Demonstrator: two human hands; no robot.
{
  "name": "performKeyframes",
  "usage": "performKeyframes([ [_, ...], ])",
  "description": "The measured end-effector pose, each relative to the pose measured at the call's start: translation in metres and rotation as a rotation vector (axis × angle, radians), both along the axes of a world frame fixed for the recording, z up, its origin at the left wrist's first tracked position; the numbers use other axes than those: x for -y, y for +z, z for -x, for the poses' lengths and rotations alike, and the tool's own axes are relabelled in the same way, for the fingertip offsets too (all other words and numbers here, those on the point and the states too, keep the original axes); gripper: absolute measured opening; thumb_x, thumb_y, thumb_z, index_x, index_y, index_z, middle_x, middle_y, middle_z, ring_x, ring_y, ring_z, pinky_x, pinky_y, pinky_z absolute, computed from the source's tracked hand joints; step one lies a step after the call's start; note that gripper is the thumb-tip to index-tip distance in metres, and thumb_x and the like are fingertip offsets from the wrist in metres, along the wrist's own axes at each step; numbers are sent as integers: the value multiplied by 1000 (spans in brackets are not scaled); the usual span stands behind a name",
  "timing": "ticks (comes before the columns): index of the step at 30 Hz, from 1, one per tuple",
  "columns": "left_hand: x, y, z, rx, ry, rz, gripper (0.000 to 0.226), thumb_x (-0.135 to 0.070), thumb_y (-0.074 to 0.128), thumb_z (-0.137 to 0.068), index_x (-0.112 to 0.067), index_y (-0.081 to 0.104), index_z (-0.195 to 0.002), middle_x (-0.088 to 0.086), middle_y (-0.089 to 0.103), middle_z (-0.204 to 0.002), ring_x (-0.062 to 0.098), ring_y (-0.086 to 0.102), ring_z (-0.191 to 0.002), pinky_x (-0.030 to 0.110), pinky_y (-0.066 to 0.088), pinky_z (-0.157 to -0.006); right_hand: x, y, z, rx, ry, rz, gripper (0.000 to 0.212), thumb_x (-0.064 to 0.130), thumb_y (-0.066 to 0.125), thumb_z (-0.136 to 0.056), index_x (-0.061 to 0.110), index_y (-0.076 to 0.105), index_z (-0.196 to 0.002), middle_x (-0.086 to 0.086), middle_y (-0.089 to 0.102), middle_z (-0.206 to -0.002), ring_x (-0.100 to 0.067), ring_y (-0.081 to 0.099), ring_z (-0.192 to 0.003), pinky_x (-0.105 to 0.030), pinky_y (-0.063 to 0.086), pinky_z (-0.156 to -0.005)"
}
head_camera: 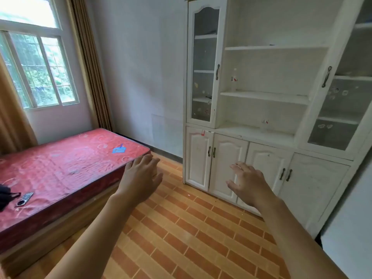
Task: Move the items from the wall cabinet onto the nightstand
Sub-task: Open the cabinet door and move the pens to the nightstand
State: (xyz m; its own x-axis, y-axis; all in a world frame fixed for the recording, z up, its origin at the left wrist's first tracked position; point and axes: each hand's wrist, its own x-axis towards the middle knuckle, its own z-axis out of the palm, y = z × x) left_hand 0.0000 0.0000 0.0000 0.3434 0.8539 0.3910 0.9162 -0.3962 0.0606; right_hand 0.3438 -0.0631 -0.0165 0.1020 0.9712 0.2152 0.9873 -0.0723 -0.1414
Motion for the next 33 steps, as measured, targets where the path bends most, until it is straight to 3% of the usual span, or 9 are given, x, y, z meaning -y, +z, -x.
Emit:
performKeyframes([
  [7, -99, -1, 47, 85, -53, 19, 60, -61, 51, -98, -34, 42, -150, -3, 41, -159, 24, 36, -147, 52, 33, -118, -92, 8, 49, -69, -21, -58, 64, 51, 48, -103, 22, 36, -159, -3, 33, -166, -22, 29, -153, -48, 25, -122],
  [11, -147, 4, 73, 256, -31, 34, 59, -58, 58, -95, -34, 47, -147, -3, 46, -155, 25, 40, -142, 55, 40, -114, -134, 2, 67, -177, -111, -99, 63, 50, 50, -102, 21, 42, -157, -3, 37, -164, -21, 33, -151, -48, 28, -120],
  [20, -232, -16, 90, 218, -46, 74, 59, -59, 53, -96, -35, 46, -149, -1, 44, -158, 28, 36, -146, 56, 32, -118, -207, -24, 87, -165, -164, -41, 63, 52, 51, -100, 24, 42, -156, 0, 34, -166, -21, 29, -152, -49, 27, -122],
  [33, -342, -41, 56, 228, -69, 121, 58, -59, 51, -95, -35, 47, -148, -4, 44, -157, 26, 35, -147, 58, 33, -119, -322, -33, 57, -147, -146, -43, 66, 51, 55, -99, 23, 41, -157, 1, 32, -167, -19, 25, -154, -46, 22, -124],
])
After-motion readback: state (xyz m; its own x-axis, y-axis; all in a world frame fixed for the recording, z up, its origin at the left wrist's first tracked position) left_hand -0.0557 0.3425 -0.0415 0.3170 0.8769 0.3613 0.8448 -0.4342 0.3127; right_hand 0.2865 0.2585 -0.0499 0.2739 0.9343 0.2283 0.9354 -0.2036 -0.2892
